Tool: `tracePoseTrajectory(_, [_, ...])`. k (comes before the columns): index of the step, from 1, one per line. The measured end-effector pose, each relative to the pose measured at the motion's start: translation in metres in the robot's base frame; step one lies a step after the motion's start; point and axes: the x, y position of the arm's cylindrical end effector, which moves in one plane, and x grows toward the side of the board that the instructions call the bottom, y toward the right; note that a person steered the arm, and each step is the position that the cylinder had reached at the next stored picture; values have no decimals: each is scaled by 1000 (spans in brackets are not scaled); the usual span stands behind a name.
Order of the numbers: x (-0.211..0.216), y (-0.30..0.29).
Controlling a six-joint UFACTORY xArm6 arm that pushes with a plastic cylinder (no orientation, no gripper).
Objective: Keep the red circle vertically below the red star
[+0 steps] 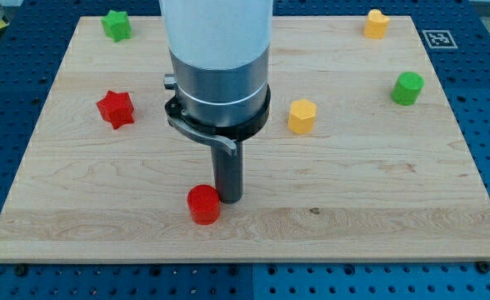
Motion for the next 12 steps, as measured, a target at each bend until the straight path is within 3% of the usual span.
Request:
tracePoseTrajectory(5, [5,14])
tracePoseTrajectory(7, [6,-66])
tracePoseTrajectory(8, [7,-58])
tracePoseTrajectory(9, [17,-7])
tracePoseTrajectory(10, [42,-8])
tracePoseTrajectory(12, [31,-94])
